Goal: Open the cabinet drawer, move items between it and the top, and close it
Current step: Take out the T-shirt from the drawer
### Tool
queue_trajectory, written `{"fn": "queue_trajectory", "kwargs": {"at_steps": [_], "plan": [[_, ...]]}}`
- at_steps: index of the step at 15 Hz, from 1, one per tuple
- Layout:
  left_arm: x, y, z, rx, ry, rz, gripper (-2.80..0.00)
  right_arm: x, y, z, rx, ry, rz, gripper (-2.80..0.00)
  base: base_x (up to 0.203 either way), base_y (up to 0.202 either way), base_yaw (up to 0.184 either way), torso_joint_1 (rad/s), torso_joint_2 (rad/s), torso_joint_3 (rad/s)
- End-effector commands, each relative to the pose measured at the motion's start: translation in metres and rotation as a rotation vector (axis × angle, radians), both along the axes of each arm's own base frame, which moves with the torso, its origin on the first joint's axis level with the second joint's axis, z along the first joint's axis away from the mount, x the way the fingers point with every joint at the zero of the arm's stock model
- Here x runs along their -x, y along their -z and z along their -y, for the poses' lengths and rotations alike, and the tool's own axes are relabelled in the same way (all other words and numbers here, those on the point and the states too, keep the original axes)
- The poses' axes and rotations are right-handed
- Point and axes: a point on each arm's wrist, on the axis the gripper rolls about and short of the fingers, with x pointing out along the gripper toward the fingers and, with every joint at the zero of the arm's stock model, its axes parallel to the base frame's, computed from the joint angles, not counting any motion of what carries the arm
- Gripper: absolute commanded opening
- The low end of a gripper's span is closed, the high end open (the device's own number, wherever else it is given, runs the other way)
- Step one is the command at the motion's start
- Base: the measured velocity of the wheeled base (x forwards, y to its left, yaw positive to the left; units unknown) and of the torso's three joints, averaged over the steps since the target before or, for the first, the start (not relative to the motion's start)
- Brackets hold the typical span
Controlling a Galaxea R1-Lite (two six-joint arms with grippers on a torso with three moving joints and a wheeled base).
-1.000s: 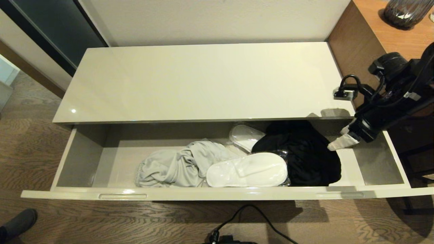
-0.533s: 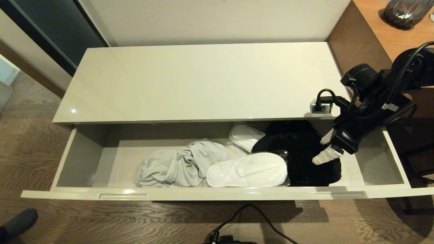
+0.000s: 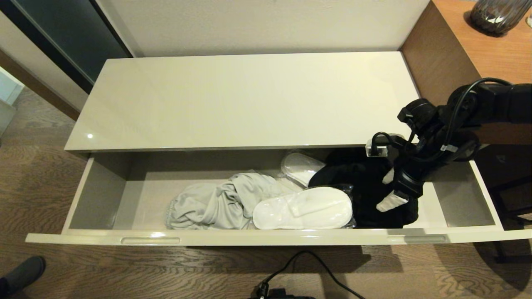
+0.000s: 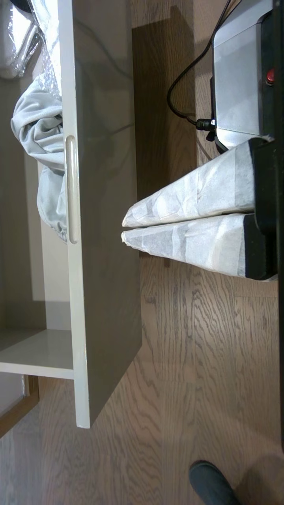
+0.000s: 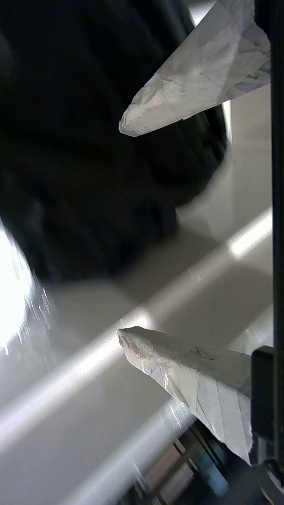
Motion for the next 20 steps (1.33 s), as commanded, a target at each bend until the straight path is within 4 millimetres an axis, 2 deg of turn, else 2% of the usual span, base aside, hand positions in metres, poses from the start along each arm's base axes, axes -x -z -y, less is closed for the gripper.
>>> {"fn": "queue_trajectory", "kwargs": {"at_steps": [1, 5, 10, 11, 13, 15, 18, 20], "plan": [[0.000, 0.000, 0.000, -0.001, -0.001, -0.002, -2.80, -0.012, 0.013, 0.006, 0.006, 0.007, 0.000, 0.00, 0.000, 0.000, 0.000, 0.000, 0.00, 0.000], [0.000, 0.000, 0.000, 0.000, -0.001, -0.002, -2.80, -0.019, 0.002, 0.015, 0.023, 0.024, 0.060, 0.00, 0.000, 0.000, 0.000, 0.000, 0.00, 0.000], [0.000, 0.000, 0.000, 0.000, -0.001, -0.002, -2.80, 0.002, -0.031, 0.020, 0.064, 0.052, 0.144, 0.00, 0.000, 0.000, 0.000, 0.000, 0.00, 0.000], [0.000, 0.000, 0.000, 0.000, -0.001, -0.002, -2.80, 0.003, -0.031, 0.020, 0.068, 0.054, 0.141, 0.00, 0.000, 0.000, 0.000, 0.000, 0.00, 0.000], [0.000, 0.000, 0.000, -0.001, -0.001, -0.002, -2.80, -0.007, -0.013, 0.020, 0.095, 0.062, 0.118, 0.00, 0.000, 0.000, 0.000, 0.000, 0.00, 0.000], [0.000, 0.000, 0.000, 0.000, -0.001, -0.002, -2.80, -0.023, 0.003, 0.018, 0.109, 0.072, 0.172, 0.00, 0.000, 0.000, 0.000, 0.000, 0.00, 0.000], [0.000, 0.000, 0.000, 0.000, 0.000, -0.002, -2.80, -0.028, 0.025, 0.013, 0.123, 0.069, 0.187, 0.00, 0.000, 0.000, 0.000, 0.000, 0.00, 0.000], [0.000, 0.000, 0.000, 0.000, -0.001, -0.002, -2.80, -0.028, 0.031, 0.006, 0.119, 0.060, 0.194, 0.00, 0.000, 0.000, 0.000, 0.000, 0.00, 0.000]]}}
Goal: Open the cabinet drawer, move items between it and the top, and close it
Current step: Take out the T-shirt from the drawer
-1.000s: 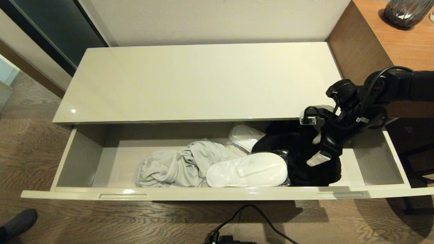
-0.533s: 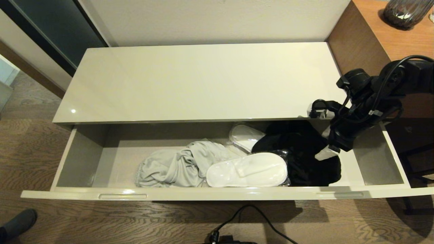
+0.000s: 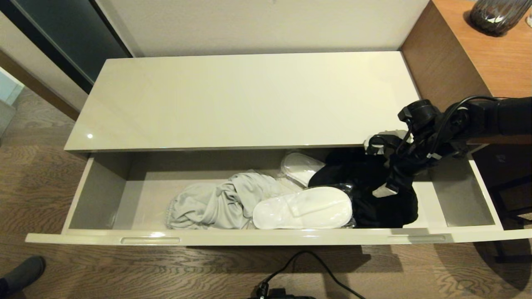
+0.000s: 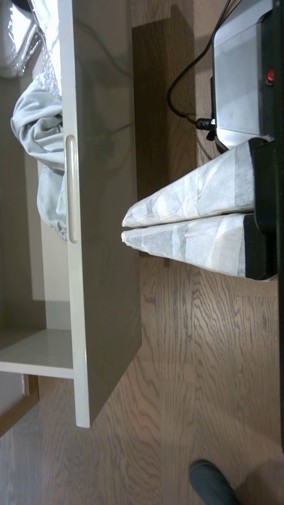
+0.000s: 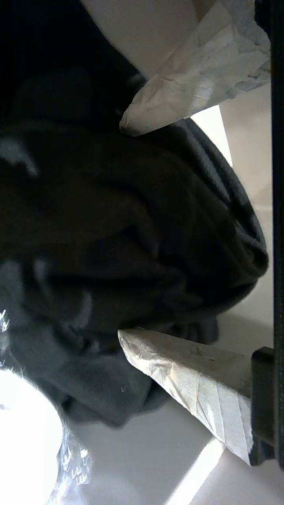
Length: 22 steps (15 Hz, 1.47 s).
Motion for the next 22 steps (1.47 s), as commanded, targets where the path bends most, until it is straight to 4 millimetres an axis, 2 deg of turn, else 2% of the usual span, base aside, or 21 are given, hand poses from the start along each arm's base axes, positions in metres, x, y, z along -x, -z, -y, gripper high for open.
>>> {"fn": "queue_trajectory", "kwargs": {"at_steps": [1, 7, 12, 15, 19, 22], "plan": [[0.000, 0.000, 0.000, 0.000, -0.001, -0.002, -2.80, 0.001, 0.009, -0.005, 0.005, -0.016, -0.029, 0.00, 0.000, 0.000, 0.000, 0.000, 0.00, 0.000], [0.000, 0.000, 0.000, 0.000, -0.001, -0.002, -2.80, 0.006, 0.009, -0.007, 0.015, -0.015, 0.041, 0.00, 0.000, 0.000, 0.000, 0.000, 0.00, 0.000], [0.000, 0.000, 0.000, 0.000, -0.001, -0.002, -2.80, 0.004, 0.045, -0.016, 0.028, -0.020, 0.197, 0.00, 0.000, 0.000, 0.000, 0.000, 0.00, 0.000], [0.000, 0.000, 0.000, 0.000, -0.001, -0.002, -2.80, 0.013, 0.047, -0.019, 0.036, -0.021, 0.190, 0.00, 0.000, 0.000, 0.000, 0.000, 0.00, 0.000], [0.000, 0.000, 0.000, 0.000, -0.001, -0.002, -2.80, 0.010, 0.060, -0.021, 0.054, 0.000, 0.293, 0.00, 0.000, 0.000, 0.000, 0.000, 0.00, 0.000], [0.000, 0.000, 0.000, 0.000, -0.001, -0.002, -2.80, 0.011, 0.067, -0.021, 0.061, 0.005, 0.279, 0.00, 0.000, 0.000, 0.000, 0.000, 0.00, 0.000]]}}
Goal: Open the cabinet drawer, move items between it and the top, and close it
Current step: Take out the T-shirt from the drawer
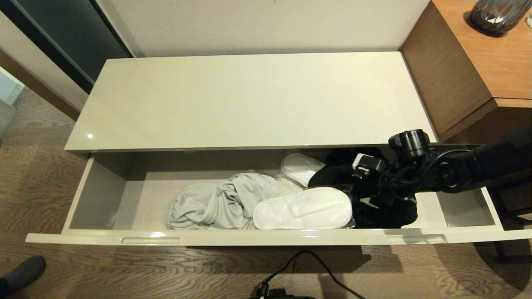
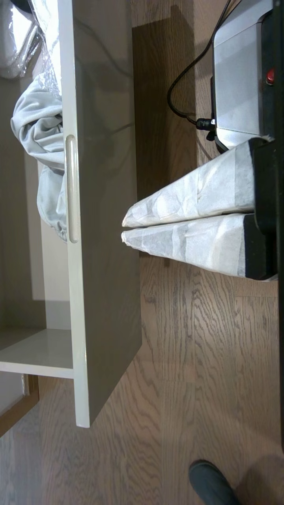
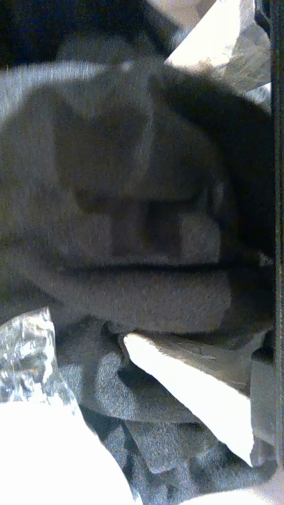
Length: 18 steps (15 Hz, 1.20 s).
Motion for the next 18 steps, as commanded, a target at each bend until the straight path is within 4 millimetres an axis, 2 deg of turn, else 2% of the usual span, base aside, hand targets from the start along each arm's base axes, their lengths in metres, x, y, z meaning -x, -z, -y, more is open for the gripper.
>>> {"fn": "queue_trajectory", "kwargs": {"at_steps": [1, 4, 5, 10, 18], "plan": [[0.000, 0.000, 0.000, 0.000, -0.001, -0.002, -2.80, 0.000, 0.006, 0.000, 0.008, -0.001, -0.017, 0.00, 0.000, 0.000, 0.000, 0.000, 0.00, 0.000], [0.000, 0.000, 0.000, 0.000, 0.001, -0.002, -2.80, -0.002, 0.011, 0.000, 0.009, 0.002, -0.027, 0.00, 0.000, 0.000, 0.000, 0.000, 0.00, 0.000], [0.000, 0.000, 0.000, 0.000, -0.001, -0.002, -2.80, -0.002, 0.011, 0.000, 0.009, 0.003, -0.025, -2.80, 0.000, 0.000, 0.000, 0.000, 0.00, 0.000], [0.000, 0.000, 0.000, 0.000, -0.001, -0.002, -2.80, 0.000, 0.003, 0.000, 0.000, 0.009, -0.009, -2.80, 0.000, 0.000, 0.000, 0.000, 0.00, 0.000], [0.000, 0.000, 0.000, 0.000, -0.001, -0.002, -2.80, 0.007, -0.043, 0.003, -0.076, 0.062, 0.070, -2.80, 0.000, 0.000, 0.000, 0.000, 0.00, 0.000]]}}
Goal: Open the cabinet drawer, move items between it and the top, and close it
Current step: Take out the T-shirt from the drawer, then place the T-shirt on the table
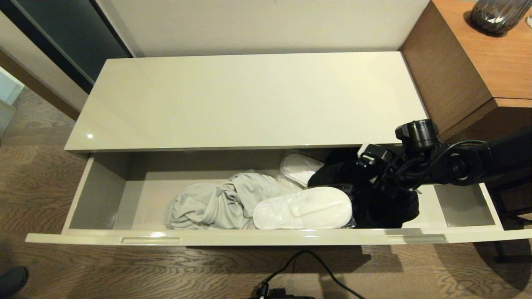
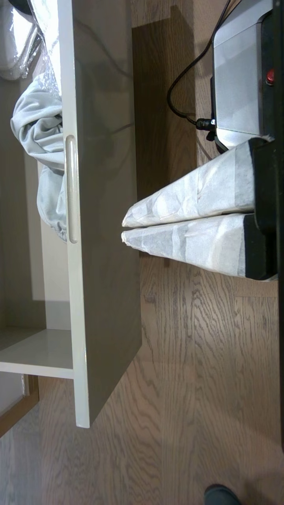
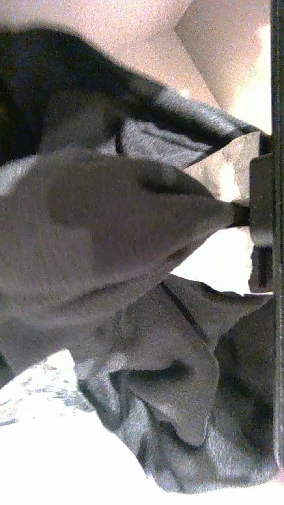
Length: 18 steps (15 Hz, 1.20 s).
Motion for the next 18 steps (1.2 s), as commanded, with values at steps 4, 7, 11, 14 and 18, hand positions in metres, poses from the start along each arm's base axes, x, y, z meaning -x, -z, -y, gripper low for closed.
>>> {"fn": "queue_trajectory", "kwargs": {"at_steps": [4, 7, 11, 14, 18], "plan": [[0.000, 0.000, 0.000, 0.000, 0.000, -0.001, -2.80, 0.014, -0.036, 0.002, -0.017, 0.011, 0.030, -2.80, 0.000, 0.000, 0.000, 0.000, 0.00, 0.000], [0.000, 0.000, 0.000, 0.000, -0.001, -0.001, -2.80, 0.021, -0.051, 0.003, -0.034, 0.021, 0.052, -2.80, 0.000, 0.000, 0.000, 0.000, 0.00, 0.000], [0.000, 0.000, 0.000, 0.000, -0.001, -0.001, -2.80, 0.030, -0.074, 0.005, -0.047, 0.042, 0.062, -2.80, 0.000, 0.000, 0.000, 0.000, 0.00, 0.000], [0.000, 0.000, 0.000, 0.000, 0.000, -0.001, -2.80, 0.032, -0.091, 0.005, -0.049, 0.068, 0.073, -2.80, 0.000, 0.000, 0.000, 0.000, 0.00, 0.000], [0.000, 0.000, 0.000, 0.000, -0.001, -0.001, -2.80, 0.047, -0.127, 0.007, -0.078, 0.094, 0.048, -2.80, 0.000, 0.000, 0.000, 0.000, 0.00, 0.000]]}}
